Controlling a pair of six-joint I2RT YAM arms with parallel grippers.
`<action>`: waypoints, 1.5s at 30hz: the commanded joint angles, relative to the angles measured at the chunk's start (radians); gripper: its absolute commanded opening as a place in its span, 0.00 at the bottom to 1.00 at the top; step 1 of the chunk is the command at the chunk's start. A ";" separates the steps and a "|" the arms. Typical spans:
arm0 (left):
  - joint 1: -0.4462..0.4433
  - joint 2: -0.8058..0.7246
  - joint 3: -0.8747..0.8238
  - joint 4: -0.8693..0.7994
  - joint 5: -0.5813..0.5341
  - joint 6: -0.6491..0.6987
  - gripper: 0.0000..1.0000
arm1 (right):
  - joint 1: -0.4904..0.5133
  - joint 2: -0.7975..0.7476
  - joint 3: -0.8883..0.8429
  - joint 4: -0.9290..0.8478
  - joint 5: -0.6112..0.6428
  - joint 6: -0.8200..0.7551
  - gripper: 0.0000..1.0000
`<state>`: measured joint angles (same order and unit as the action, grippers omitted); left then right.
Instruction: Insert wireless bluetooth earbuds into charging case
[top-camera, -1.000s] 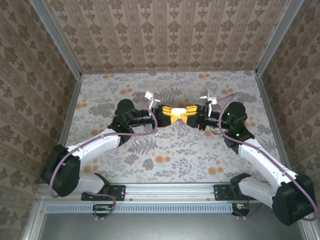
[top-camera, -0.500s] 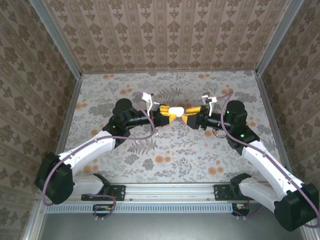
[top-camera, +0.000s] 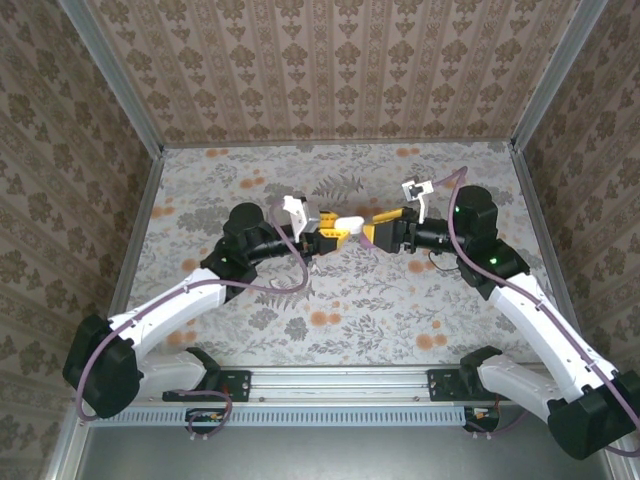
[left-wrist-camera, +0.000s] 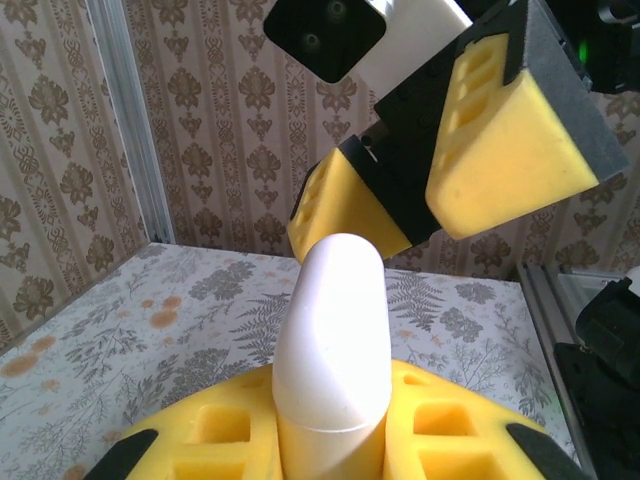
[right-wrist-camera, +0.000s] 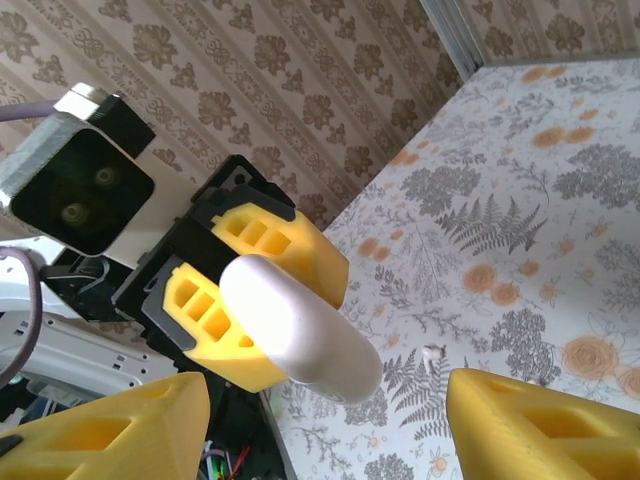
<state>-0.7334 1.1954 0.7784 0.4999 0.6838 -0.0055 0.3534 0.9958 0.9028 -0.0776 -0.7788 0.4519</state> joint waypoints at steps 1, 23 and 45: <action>-0.012 -0.010 0.000 0.005 0.000 0.041 0.15 | 0.014 0.021 0.034 -0.048 -0.010 -0.009 0.66; -0.043 -0.019 0.020 -0.072 0.039 0.111 0.16 | 0.039 0.075 0.054 -0.027 0.171 0.032 0.65; -0.040 -0.016 0.024 -0.024 0.039 0.055 0.15 | 0.041 0.036 0.001 -0.032 0.000 -0.153 0.69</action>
<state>-0.7712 1.1881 0.7792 0.4294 0.6918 0.0708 0.3920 1.0203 0.9115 -0.1379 -0.8051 0.3092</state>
